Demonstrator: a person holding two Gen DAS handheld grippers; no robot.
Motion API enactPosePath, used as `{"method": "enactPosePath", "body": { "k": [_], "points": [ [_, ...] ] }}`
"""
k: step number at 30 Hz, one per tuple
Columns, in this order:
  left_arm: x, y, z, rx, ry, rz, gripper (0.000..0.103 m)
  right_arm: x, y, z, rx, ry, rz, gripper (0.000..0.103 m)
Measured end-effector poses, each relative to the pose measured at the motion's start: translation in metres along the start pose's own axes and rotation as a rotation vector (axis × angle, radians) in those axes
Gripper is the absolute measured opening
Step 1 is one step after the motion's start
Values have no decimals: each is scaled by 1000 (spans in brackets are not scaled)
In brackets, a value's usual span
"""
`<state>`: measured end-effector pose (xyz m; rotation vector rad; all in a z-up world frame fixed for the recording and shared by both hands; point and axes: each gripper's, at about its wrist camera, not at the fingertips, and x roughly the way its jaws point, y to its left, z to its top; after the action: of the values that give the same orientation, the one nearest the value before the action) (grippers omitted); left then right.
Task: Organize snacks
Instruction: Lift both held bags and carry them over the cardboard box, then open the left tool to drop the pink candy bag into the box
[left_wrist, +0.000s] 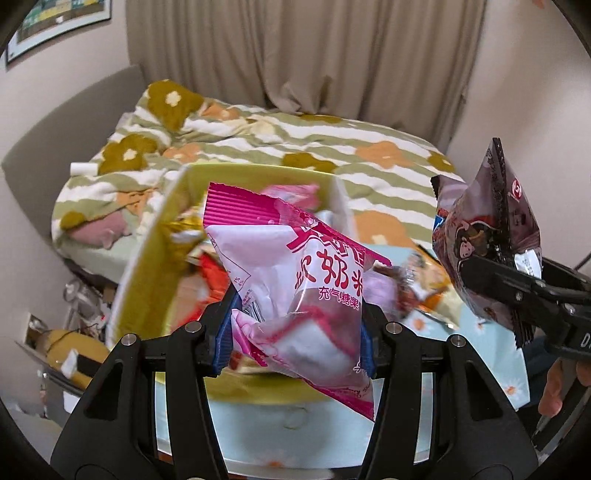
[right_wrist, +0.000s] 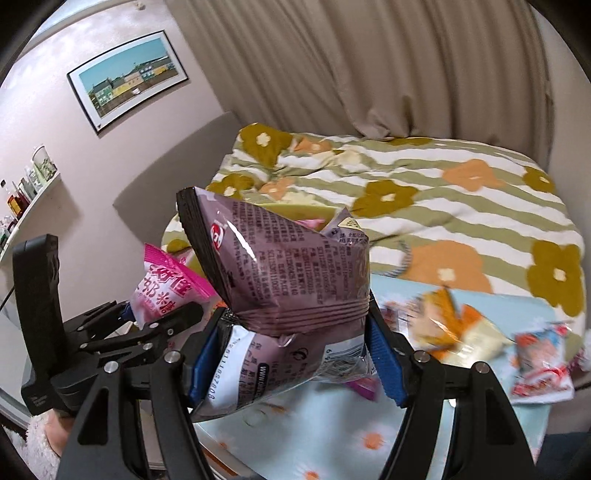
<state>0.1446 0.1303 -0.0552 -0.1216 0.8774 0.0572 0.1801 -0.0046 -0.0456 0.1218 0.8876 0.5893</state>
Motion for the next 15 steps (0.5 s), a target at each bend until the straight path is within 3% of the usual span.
{"method": "enactPosePath", "body": {
  "k": [12,14,15],
  "points": [
    [73,106,19,-35,152,-63,53,79,54,24,76,62,-55,68],
    [84,114,19,-36,175,-79,67,86,57,23,102,70,-70,68],
    [88,118,19,-32,182,-91,90,90,58,22,114,75,-79,68]
  ]
}}
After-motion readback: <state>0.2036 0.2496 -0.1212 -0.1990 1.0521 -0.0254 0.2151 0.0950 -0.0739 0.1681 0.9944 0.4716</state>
